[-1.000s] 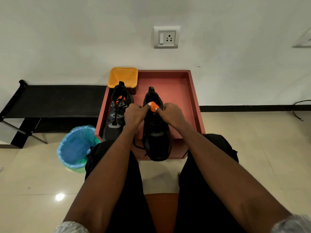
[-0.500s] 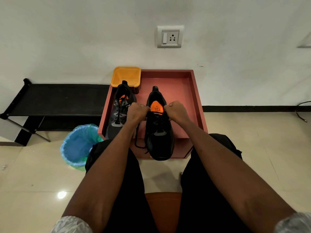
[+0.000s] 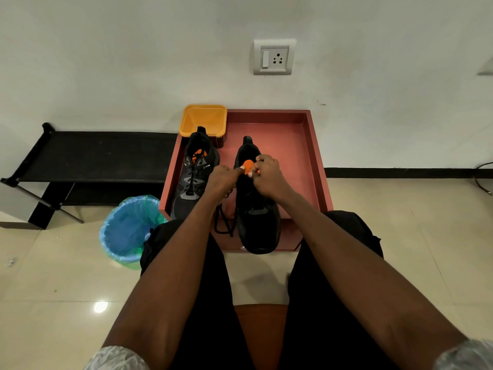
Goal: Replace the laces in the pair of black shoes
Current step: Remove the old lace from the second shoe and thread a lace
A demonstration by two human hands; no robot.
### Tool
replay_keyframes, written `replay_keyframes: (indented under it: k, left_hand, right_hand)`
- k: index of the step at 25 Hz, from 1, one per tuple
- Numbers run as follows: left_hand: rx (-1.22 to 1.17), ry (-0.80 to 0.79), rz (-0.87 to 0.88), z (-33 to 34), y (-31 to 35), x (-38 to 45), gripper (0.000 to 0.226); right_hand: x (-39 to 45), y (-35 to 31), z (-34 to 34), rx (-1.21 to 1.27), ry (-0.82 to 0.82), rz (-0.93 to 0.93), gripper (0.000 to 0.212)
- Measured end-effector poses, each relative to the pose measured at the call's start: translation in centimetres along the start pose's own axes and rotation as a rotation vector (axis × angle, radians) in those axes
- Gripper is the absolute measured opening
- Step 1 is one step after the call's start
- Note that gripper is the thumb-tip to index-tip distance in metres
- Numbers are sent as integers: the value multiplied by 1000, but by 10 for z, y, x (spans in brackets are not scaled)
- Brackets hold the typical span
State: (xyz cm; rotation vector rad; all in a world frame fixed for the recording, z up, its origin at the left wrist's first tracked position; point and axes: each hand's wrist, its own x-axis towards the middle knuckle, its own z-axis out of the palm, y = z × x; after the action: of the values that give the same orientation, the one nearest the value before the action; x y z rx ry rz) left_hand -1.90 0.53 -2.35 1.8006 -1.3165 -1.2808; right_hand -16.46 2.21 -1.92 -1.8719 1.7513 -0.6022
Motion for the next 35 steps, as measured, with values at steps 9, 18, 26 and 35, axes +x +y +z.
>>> replay_keyframes:
  k: [9, 18, 26, 35]
  left_hand:
    - [118, 43, 133, 4, -4, 4, 43]
    - [152, 28, 152, 6, -1, -1, 43]
    - [143, 40, 148, 8, -1, -2, 36]
    - [165, 36, 152, 9, 2, -9, 43]
  right_hand:
    - [-5, 0, -14, 664, 343, 677, 9]
    - [-19, -6, -5, -201, 113, -21, 25]
    - [-4, 10, -45, 432, 539, 830, 25]
    - [-21, -6, -11, -255, 40, -30, 24]
